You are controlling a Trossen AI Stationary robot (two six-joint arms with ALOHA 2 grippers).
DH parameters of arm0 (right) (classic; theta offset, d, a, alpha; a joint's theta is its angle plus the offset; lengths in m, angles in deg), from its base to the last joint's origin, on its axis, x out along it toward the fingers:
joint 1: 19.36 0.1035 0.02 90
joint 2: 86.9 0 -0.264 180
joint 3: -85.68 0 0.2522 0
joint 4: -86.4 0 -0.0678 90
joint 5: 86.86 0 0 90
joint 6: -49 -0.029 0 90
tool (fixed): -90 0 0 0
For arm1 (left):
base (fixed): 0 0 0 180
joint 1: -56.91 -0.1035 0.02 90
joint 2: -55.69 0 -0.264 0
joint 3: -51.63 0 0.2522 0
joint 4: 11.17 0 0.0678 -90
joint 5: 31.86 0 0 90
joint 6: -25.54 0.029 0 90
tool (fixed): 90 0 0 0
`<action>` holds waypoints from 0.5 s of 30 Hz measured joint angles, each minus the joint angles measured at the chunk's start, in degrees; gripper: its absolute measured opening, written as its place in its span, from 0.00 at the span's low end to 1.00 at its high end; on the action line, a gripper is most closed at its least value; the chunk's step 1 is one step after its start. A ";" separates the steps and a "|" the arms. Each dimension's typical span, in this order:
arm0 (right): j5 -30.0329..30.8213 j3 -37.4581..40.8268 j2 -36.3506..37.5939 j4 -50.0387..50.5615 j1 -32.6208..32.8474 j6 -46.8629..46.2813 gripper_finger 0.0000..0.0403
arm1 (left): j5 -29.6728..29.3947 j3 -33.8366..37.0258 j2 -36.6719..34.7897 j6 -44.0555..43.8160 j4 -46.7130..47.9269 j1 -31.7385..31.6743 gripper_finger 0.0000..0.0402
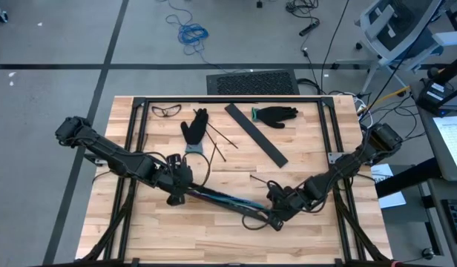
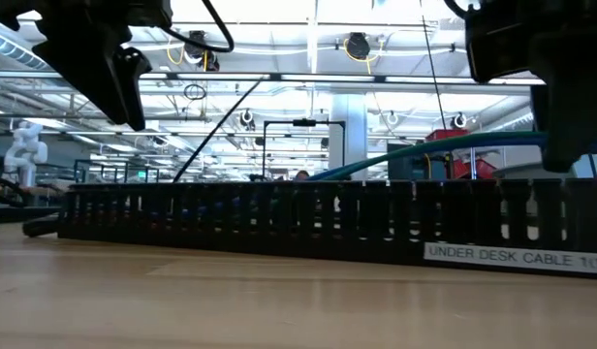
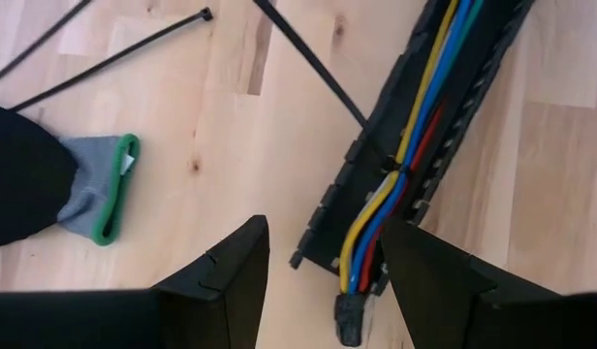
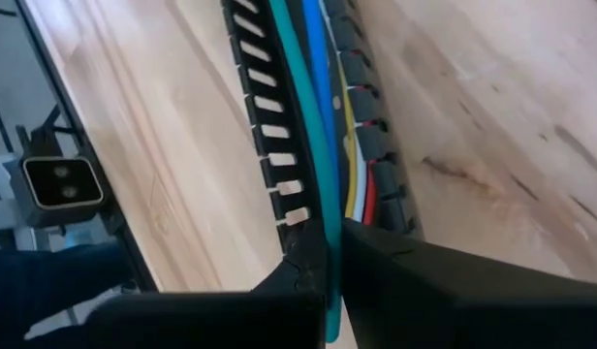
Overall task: Ziptie cables
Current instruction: Put the ziptied cables in the black cable duct
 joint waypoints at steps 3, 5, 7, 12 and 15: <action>0.07 -0.02 -0.67 -0.17 0.85 0.52 0.02 | -0.85 0.00 0.00 0.02 0.00 0.00 0.49; 0.10 -0.02 -1.83 -0.14 1.60 0.54 0.02 | -0.92 0.00 0.00 0.02 0.00 -0.02 0.49; 0.05 -0.02 -3.36 -0.77 2.42 0.50 0.02 | -0.94 0.00 0.00 0.02 0.00 -0.02 0.49; -3.38 -0.02 -6.65 -1.21 3.59 0.12 0.09 | -0.94 0.00 0.00 -0.01 0.82 -0.02 0.49; -3.21 -0.02 -6.95 -0.43 4.00 0.12 0.17 | -1.07 0.00 0.00 0.00 1.46 -0.02 0.49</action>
